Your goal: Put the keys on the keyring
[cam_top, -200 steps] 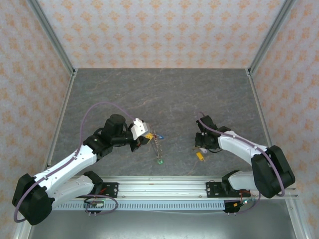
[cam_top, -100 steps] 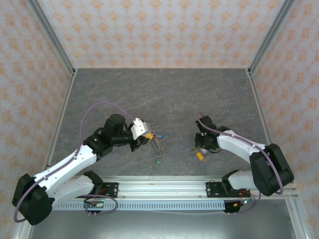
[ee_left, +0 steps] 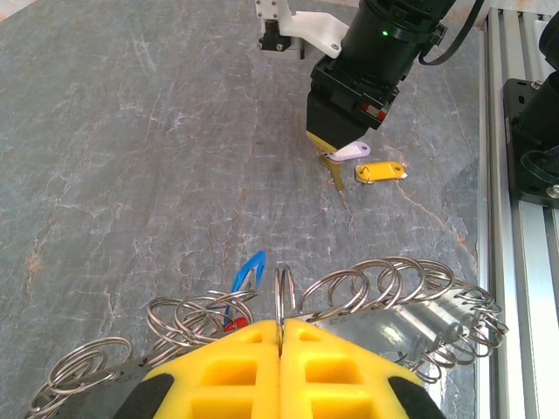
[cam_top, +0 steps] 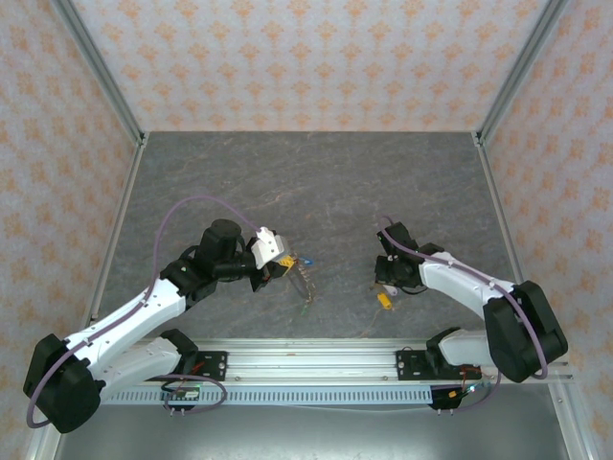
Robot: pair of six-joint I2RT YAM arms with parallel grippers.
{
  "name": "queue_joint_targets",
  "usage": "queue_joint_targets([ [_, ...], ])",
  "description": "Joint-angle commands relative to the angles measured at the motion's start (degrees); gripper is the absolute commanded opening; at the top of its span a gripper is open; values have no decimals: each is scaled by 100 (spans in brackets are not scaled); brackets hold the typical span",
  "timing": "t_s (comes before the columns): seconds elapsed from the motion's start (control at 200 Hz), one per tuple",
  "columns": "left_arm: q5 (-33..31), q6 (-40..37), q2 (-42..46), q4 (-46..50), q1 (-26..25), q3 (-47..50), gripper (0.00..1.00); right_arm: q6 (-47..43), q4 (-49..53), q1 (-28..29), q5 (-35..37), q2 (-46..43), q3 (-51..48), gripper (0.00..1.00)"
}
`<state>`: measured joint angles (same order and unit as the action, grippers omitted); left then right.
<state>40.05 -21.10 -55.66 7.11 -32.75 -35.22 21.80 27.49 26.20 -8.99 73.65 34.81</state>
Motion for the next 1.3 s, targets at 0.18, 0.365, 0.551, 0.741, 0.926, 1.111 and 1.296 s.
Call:
queue_joint_targets([
  [0.18,90,-61,-6,13,-21,-237,0,-29,123,-22,-15,129,44,14],
  [0.365,115,-61,-41,15,-22,-248,0,-37,124,-27,-7,91,48,13],
  [0.551,122,-61,-50,28,-22,-257,0,-41,152,-27,28,-47,26,13],
  [0.741,109,-75,-41,53,-18,-275,0,-35,178,-27,53,-86,27,14],
  [0.926,111,-72,-55,47,-26,-274,0,-29,143,-21,16,-49,9,13],
  [1.111,118,-75,-59,44,-24,-266,0,-53,155,-20,29,-49,42,7],
  [1.296,139,-54,-68,21,-23,-257,0,-336,-31,-24,-368,-384,63,2],
])
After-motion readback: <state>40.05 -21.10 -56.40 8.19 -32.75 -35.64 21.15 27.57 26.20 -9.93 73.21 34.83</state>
